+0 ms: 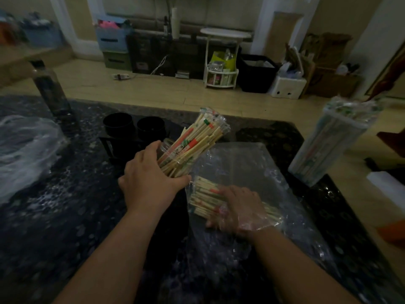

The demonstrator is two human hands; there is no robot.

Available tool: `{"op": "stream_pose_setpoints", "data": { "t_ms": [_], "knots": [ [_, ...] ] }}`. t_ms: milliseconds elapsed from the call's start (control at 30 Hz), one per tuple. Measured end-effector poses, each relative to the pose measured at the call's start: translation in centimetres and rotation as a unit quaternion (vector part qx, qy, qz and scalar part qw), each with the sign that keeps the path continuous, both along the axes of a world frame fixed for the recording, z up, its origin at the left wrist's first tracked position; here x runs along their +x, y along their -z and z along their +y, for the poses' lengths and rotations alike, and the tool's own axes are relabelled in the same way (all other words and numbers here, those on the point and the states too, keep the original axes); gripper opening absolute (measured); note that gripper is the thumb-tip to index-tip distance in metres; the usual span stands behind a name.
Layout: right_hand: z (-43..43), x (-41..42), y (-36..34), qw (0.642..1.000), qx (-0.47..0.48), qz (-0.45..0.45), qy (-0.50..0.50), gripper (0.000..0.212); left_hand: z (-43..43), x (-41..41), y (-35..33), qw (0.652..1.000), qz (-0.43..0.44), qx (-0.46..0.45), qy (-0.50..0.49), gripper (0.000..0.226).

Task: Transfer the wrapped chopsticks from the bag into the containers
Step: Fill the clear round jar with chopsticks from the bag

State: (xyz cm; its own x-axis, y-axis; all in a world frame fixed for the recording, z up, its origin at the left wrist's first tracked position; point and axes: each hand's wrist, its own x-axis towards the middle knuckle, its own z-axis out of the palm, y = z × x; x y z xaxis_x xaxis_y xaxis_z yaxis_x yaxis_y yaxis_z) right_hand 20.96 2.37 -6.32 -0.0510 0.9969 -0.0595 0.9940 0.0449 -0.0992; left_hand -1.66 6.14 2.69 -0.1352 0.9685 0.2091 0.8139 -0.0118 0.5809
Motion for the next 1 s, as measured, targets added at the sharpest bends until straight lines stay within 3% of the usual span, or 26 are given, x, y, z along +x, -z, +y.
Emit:
{"op": "stream_pose_setpoints", "data": {
  "t_ms": [100, 333, 533, 733, 1000],
  "knots": [
    [-0.6, 0.6, -1.2, 0.999, -0.052, 0.0, -0.003, 0.108, -0.3, 0.0, -0.1, 1.0, 0.004, 0.003, 0.003, 0.104],
    [-1.5, -0.3, -1.1, 0.997, -0.056, 0.053, -0.009, 0.095, -0.9, 0.0, -0.3, 1.0, 0.006, 0.013, 0.005, 0.103],
    [-1.8, -2.5, -1.5, 0.99, 0.007, 0.114, 0.082, 0.066, -1.4, 0.7, -0.4, 1.0, 0.01, 0.004, 0.011, 0.104],
    [2.4, -3.4, -1.4, 0.975, -0.053, 0.066, 0.205, 0.072, -1.5, 1.2, -0.5, 1.0, -0.002, 0.007, 0.011, 0.101],
    [1.3, -1.7, -2.9, 0.99, -0.059, 0.033, 0.122, 0.057, -1.3, 0.2, -0.5, 1.0, -0.005, 0.012, 0.008, 0.102]
  ]
}}
